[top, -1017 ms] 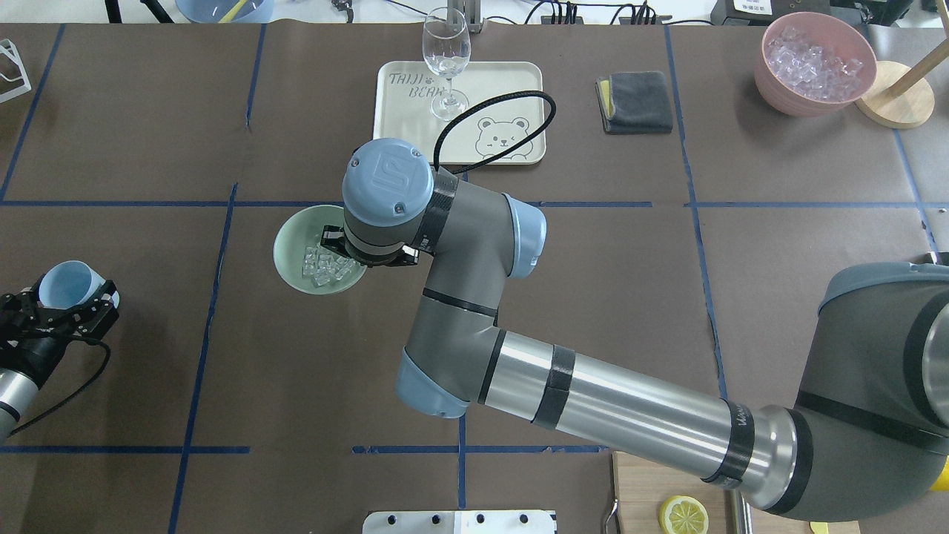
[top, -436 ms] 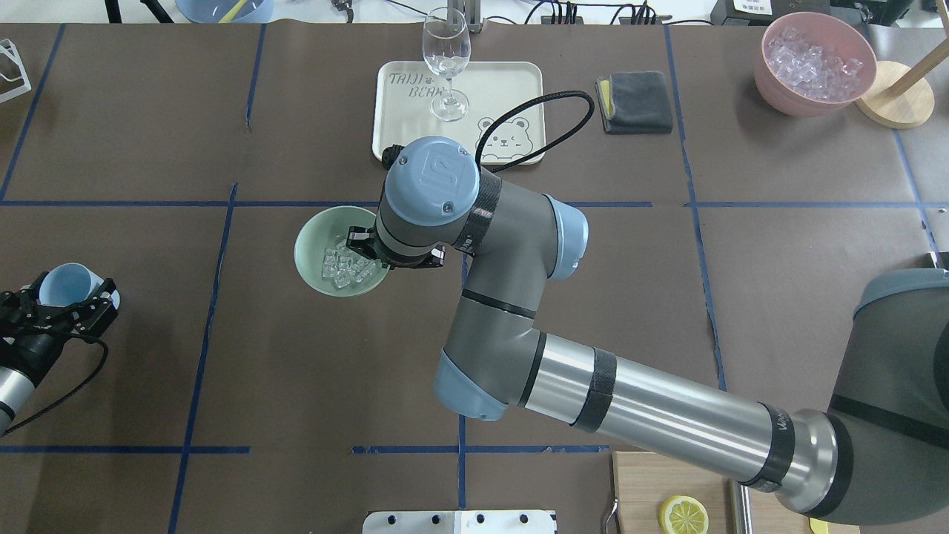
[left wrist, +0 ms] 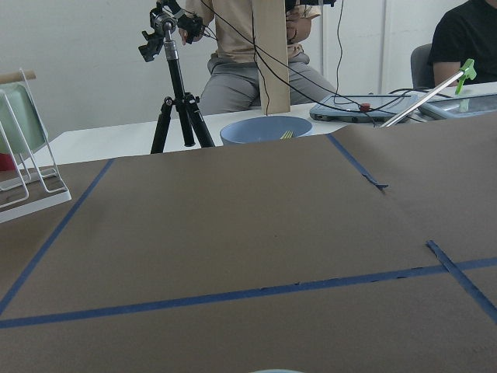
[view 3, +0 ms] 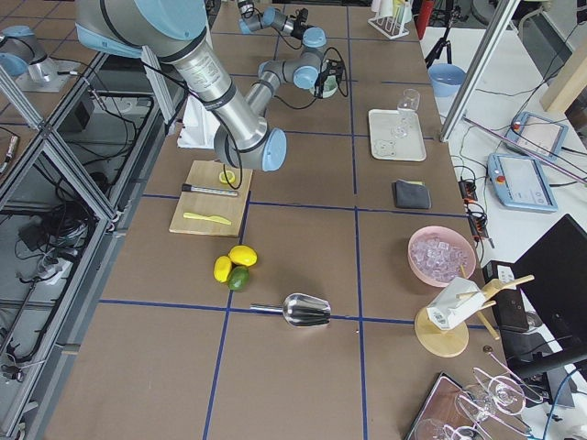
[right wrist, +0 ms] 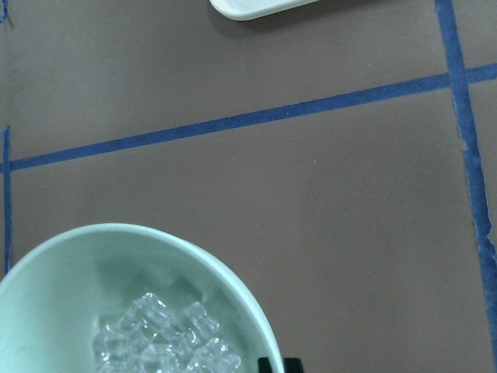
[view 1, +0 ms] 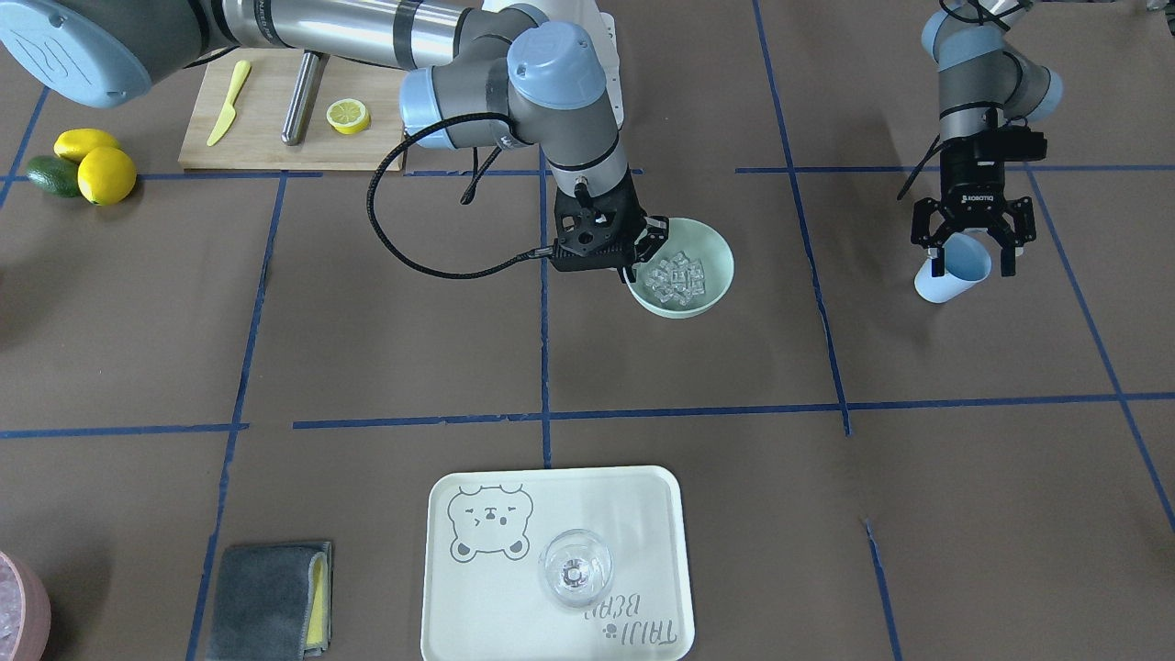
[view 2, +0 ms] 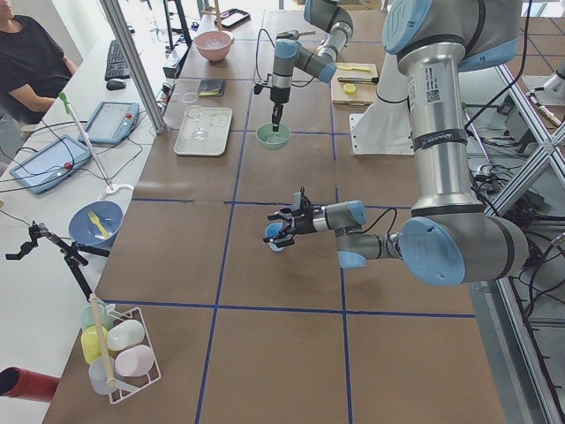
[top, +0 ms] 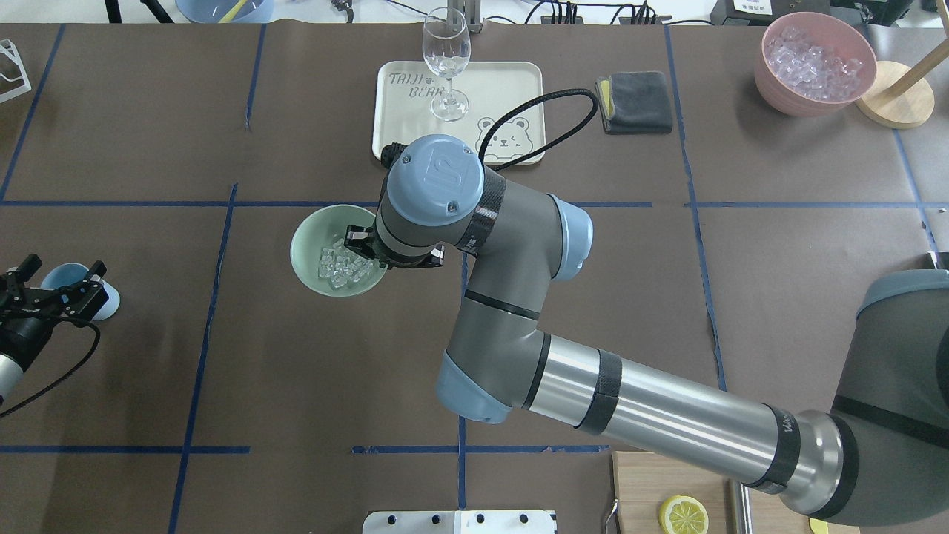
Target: Pour ice into bowl
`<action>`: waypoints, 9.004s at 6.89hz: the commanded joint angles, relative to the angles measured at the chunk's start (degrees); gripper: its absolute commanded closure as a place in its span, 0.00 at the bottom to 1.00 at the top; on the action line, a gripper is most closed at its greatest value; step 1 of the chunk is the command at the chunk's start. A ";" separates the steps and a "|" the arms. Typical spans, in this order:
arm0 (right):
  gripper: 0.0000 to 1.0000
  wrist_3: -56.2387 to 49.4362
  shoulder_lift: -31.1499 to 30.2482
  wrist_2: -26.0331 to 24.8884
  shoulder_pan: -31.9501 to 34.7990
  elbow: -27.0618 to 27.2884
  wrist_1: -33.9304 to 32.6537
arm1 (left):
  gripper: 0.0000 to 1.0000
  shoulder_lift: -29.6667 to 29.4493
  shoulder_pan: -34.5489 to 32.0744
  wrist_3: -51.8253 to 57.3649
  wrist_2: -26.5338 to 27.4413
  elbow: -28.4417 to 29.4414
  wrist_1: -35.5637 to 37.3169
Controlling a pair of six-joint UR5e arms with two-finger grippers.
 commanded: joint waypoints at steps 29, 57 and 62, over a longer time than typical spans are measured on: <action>0.00 -81.47 -61.09 26.15 56.80 22.83 -10.33 | 0.00 -10.71 -59.91 50.45 -74.42 0.70 40.30; 0.00 -85.78 -58.19 32.39 63.60 13.60 -12.69 | 0.00 -13.53 -72.59 54.07 -94.06 -3.60 78.58; 0.00 -85.17 -57.84 32.13 63.60 13.43 -12.69 | 0.00 -13.53 -72.59 57.98 -93.80 -3.26 76.73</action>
